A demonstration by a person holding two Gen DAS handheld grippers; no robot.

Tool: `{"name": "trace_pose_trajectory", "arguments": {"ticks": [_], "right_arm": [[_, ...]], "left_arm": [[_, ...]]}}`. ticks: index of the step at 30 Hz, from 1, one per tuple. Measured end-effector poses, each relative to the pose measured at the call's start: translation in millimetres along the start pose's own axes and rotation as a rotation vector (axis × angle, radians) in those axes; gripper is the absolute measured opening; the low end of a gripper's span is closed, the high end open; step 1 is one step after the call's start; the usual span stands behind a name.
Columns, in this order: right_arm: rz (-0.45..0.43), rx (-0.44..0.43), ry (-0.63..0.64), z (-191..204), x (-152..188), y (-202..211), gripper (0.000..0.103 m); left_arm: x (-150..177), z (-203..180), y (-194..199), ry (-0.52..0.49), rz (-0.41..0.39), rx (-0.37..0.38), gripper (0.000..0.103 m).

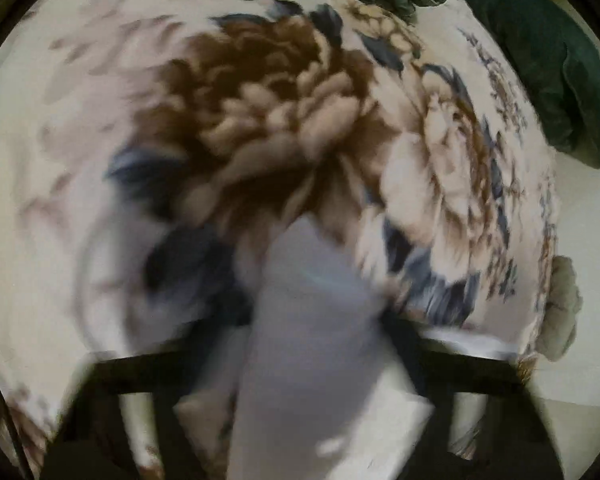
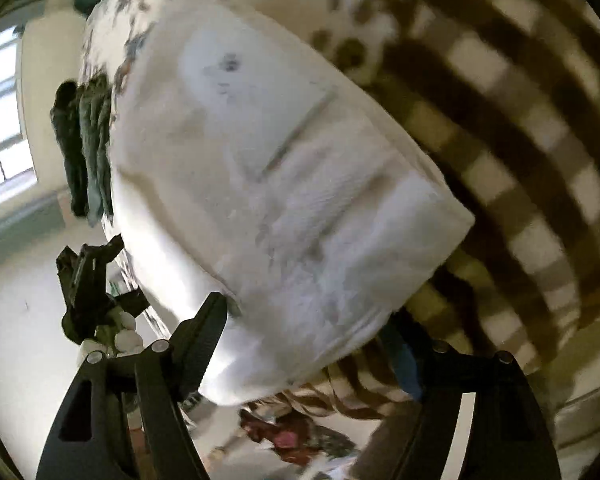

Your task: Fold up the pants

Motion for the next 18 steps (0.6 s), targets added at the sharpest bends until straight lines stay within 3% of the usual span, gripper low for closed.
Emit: {"name": "trace_pose_trajectory", "arguments": {"ticks": [2, 3, 4, 6, 9, 11, 13, 15, 18], "right_arm": [[-0.02, -0.034, -0.025, -2, 0, -2, 0.077], [-0.035, -0.046, -0.033, -2, 0, 1, 0.071], [-0.063, -0.065, -0.038, -3, -2, 3, 0.05], [-0.086, -0.041, -0.03, -12, -2, 10, 0.037], [-0.097, 0.015, -0.002, -13, -12, 12, 0.034], [-0.084, 0.024, 0.045, -4, -12, 13, 0.038], [-0.047, -0.028, 0.061, 1, -8, 12, 0.06], [-0.015, -0.112, 0.069, 13, -4, 7, 0.077], [0.019, -0.146, 0.079, 20, -4, -12, 0.078]], "left_arm": [[-7, 3, -4, 0.027, -0.003, 0.002, 0.04], [-6, 6, -3, 0.043, -0.011, 0.005, 0.039], [-6, 10, -4, 0.059, -0.016, 0.015, 0.039], [-5, 20, -5, 0.097, -0.019, 0.035, 0.037], [-6, 25, -5, 0.137, -0.012, 0.073, 0.037], [-6, 20, 3, 0.109, -0.017, 0.061, 0.039], [-1, 7, 24, 0.027, -0.055, 0.05, 0.044], [11, -1, 48, -0.025, -0.097, 0.042, 0.056], [38, -1, 70, -0.054, -0.128, 0.045, 0.072]]}}
Point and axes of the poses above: each gripper's, at about its wrist camera, not at the fingertips, and y roughly against the way its jaws point, z to its left, x to its underside, the point moved 10 cm from there along -y, roughly the way its jaws point, and after that the axes turned 2 degrees about y, right-handed, at the moved point
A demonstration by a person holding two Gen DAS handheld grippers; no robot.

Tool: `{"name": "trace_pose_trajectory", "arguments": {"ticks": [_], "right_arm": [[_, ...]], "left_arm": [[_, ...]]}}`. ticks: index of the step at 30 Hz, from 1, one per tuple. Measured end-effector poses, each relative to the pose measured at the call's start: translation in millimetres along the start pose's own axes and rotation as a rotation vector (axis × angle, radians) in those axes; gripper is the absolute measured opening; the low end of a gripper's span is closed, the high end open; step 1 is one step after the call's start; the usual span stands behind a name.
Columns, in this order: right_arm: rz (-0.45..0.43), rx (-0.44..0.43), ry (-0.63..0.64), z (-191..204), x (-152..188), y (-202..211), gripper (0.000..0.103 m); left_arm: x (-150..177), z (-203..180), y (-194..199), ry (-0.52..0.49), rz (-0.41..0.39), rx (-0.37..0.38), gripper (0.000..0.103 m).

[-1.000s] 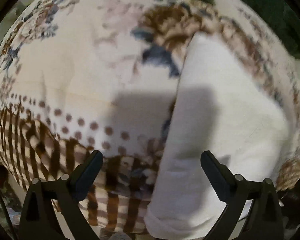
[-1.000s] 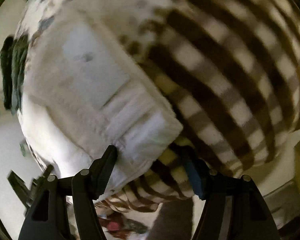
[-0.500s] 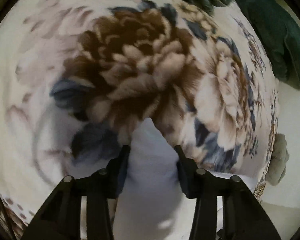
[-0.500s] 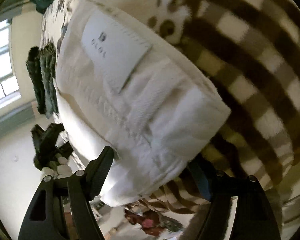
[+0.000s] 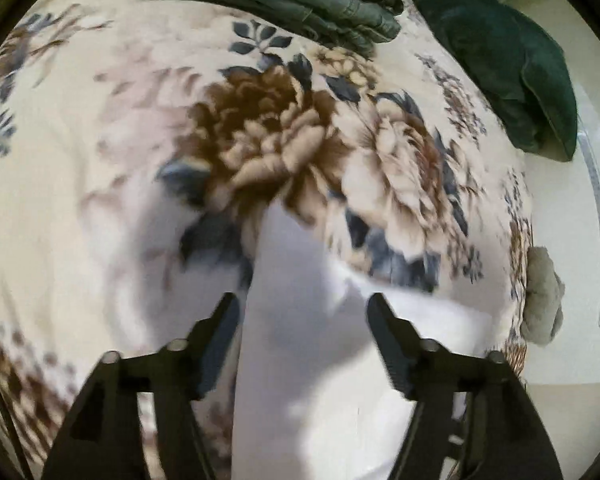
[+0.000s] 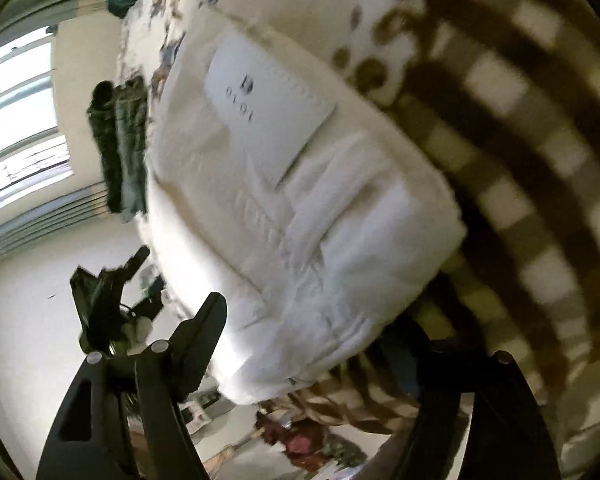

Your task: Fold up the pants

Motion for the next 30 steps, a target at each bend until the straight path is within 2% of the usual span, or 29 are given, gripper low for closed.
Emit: {"name": "trace_pose_trajectory", "arguments": {"ticks": [2, 3, 7, 8, 12, 17, 20, 21, 24, 26, 28, 29, 30], "right_arm": [[0.015, 0.045, 0.023, -4, -3, -15, 0.079], [0.016, 0.049, 0.034, -1, -6, -22, 0.084], [0.011, 0.019, 0.077, 26, -10, -31, 0.087], [0.014, 0.016, 0.1, 29, -10, -32, 0.088], [0.01, 0.025, 0.104, 32, -12, -35, 0.088], [-0.064, 0.014, 0.234, 61, -6, -11, 0.088], [-0.017, 0.021, 0.199, 45, -10, -27, 0.088], [0.036, 0.067, 0.184, 30, -13, -46, 0.088], [0.031, 0.09, 0.211, 23, -16, -51, 0.089], [0.017, 0.102, 0.242, 36, -12, -53, 0.086], [-0.016, 0.143, 0.29, 42, -4, -48, 0.065], [-0.027, 0.153, 0.303, 43, 0, -45, 0.06], [-0.038, 0.145, 0.314, 47, 2, -43, 0.044]], "left_arm": [[20, 4, -4, 0.013, 0.025, 0.008, 0.073], [30, 12, -9, 0.026, 0.047, 0.001, 0.073], [64, 30, -42, 0.115, 0.138, 0.039, 0.074], [69, 31, -46, 0.128, 0.145, 0.056, 0.077], [73, 29, -56, 0.113, 0.159, 0.074, 0.092], [71, 20, -59, 0.08, 0.193, 0.055, 0.092], [72, 24, -62, 0.086, 0.199, 0.062, 0.092], [71, 24, -63, 0.087, 0.196, 0.062, 0.092], [72, 25, -65, 0.098, 0.199, 0.055, 0.092], [70, 24, -64, 0.105, 0.181, 0.06, 0.092], [68, 18, -61, 0.097, 0.141, 0.078, 0.075], [69, 12, -58, 0.078, 0.129, 0.075, 0.059], [70, 9, -55, 0.056, 0.122, 0.057, 0.05]]}}
Point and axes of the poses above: each gripper's, at about its wrist camera, not at the fingertips, and y roughly against the way its jaws point, z to its left, x to its underside, the point moved 10 cm from there along -y, roughly the way its jaws point, and after that the axes turned 2 degrees about y, right-handed, at the moved point
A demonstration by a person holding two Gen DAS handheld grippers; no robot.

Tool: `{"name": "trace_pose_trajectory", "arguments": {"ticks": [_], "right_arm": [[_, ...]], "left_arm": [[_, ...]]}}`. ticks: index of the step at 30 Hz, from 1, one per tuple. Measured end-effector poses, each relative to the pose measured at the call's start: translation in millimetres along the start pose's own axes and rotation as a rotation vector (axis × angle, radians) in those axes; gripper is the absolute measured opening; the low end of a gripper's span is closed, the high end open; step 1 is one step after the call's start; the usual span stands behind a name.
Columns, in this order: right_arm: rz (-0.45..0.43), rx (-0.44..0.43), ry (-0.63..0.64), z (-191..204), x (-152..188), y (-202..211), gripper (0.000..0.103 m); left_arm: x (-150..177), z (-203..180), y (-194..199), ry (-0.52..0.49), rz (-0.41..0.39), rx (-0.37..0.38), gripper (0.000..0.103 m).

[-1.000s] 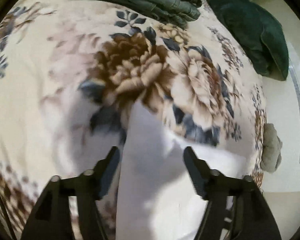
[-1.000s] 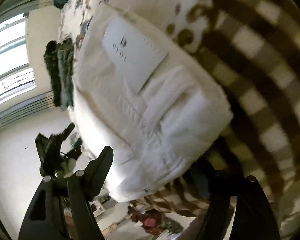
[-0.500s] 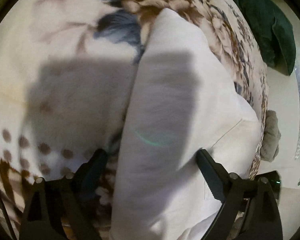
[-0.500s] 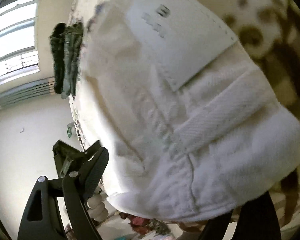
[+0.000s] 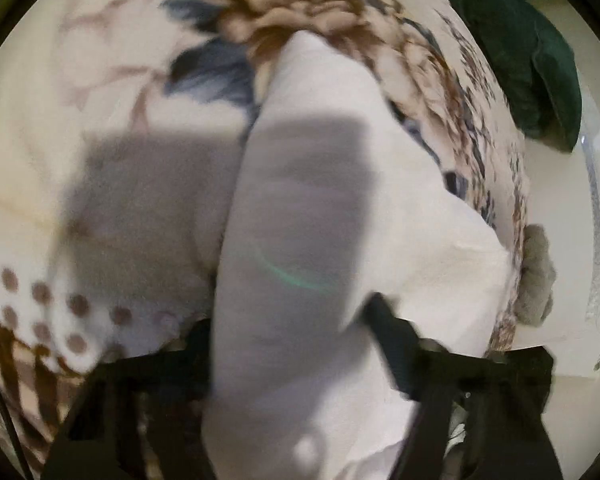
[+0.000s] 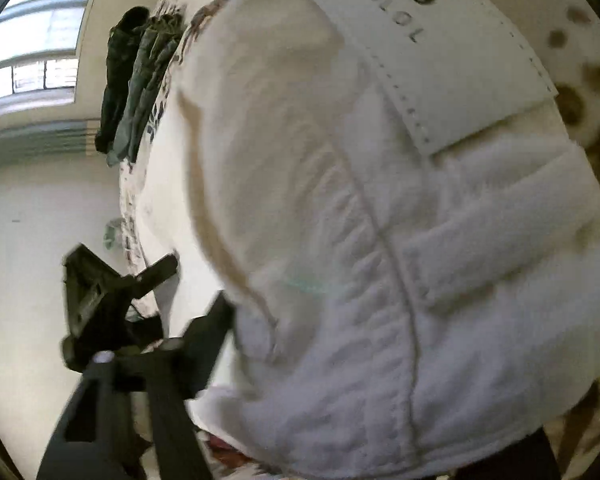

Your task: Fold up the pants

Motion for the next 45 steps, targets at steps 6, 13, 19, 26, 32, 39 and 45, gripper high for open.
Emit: {"name": "trace_pose_trajectory", "arguments": {"ticks": [6, 13, 19, 26, 32, 39, 45], "right_arm": [[-0.055, 0.013, 0.026, 41, -6, 28, 0.032], [-0.069, -0.022, 0.05, 93, -15, 72, 0.031], [-0.096, -0.037, 0.133, 166, -48, 96, 0.031], [-0.16, -0.057, 0.183, 276, -132, 80, 0.031], [-0.226, -0.077, 0.176, 383, -241, 12, 0.031], [-0.262, -0.121, 0.139, 442, -367, -94, 0.031], [-0.208, -0.072, 0.083, 419, -424, -193, 0.031]], "left_arm": [[10, -26, 36, -0.035, -0.048, 0.011, 0.019], [8, -60, 99, -0.053, -0.109, 0.036, 0.018], [-32, -85, 154, -0.066, -0.168, 0.065, 0.018], [-147, -93, 219, -0.081, -0.247, 0.098, 0.018], [-296, -77, 248, -0.102, -0.267, 0.116, 0.018], [-457, -34, 234, -0.135, -0.26, 0.113, 0.018], [-531, 38, 154, -0.111, -0.11, 0.044, 0.024]]}}
Point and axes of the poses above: each gripper's, at about its wrist camera, not at the fingertips, and y roughly against the way its jaws point, z to its left, x to its underside, the point moved 10 cm from there along -y, roughly the way its jaws point, and after that the axes turned 2 degrees about y, right-handed, at the moved point
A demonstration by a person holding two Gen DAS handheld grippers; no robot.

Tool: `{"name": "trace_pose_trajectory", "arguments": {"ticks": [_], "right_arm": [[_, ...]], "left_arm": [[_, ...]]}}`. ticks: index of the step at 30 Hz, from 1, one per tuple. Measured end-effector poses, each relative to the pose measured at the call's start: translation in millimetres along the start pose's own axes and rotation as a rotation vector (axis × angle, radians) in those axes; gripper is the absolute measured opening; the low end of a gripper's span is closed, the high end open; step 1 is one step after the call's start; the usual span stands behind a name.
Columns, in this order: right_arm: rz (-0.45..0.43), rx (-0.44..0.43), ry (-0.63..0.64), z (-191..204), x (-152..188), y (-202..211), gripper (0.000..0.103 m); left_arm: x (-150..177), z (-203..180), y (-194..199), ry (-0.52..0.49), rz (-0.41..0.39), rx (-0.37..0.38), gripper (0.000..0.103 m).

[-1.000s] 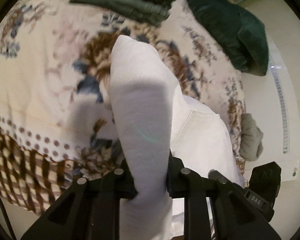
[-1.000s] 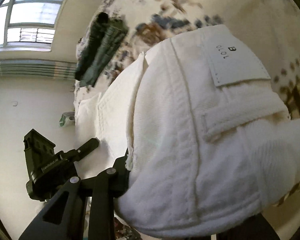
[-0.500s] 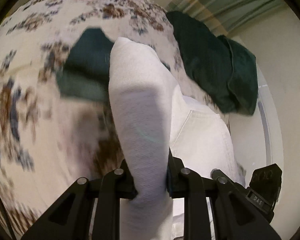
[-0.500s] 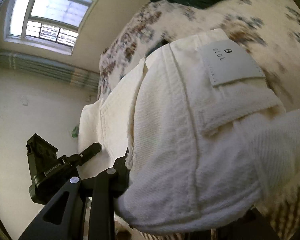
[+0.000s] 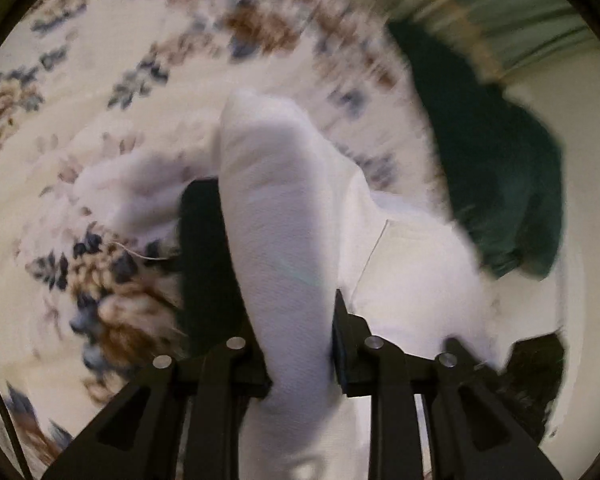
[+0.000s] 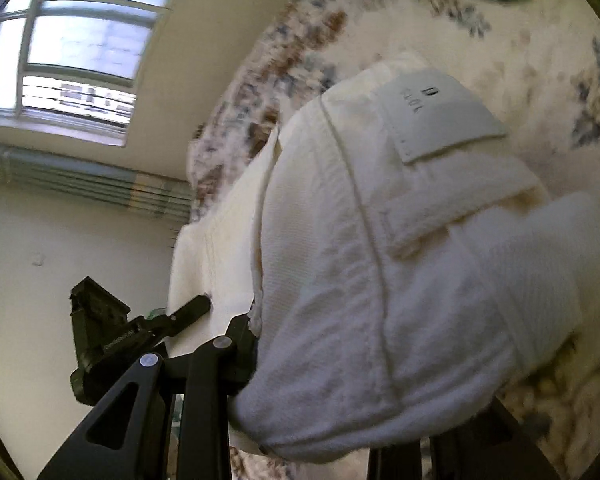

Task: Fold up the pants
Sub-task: 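Carry the folded pants with both tools onto the dark green clothes stack, then lower the pants onto the stack and open both tools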

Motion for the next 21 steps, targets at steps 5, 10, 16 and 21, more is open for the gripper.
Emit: {"name": "trace_pose_trajectory", "arguments": {"ticks": [5, 10, 16, 21], "right_arm": [[0.061, 0.055, 0.041, 0, 7, -12, 0.042], [0.12, 0.255, 0.123, -1, 19, 19, 0.077], [0.053, 0.669, 0.382, 17, 26, 62, 0.095], [0.008, 0.761, 0.47, 34, 30, 90, 0.095]], "left_arm": [[5, 18, -3, -0.003, 0.012, -0.039, 0.041], [15, 17, 36, -0.082, -0.08, -0.271, 0.054], [42, 6, 61, -0.132, -0.144, -0.43, 0.087], [62, -20, 74, -0.181, -0.169, -0.459, 0.095]]}}
Point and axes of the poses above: each gripper's, at about its wrist camera, not at the fingertips, and y roughly against the way its jaws point, z to its left, x to its underside, the point moved 10 cm from there along -y, roughly the way its jaws point, and after that the axes turned 2 degrees about y, right-handed, at the moved point
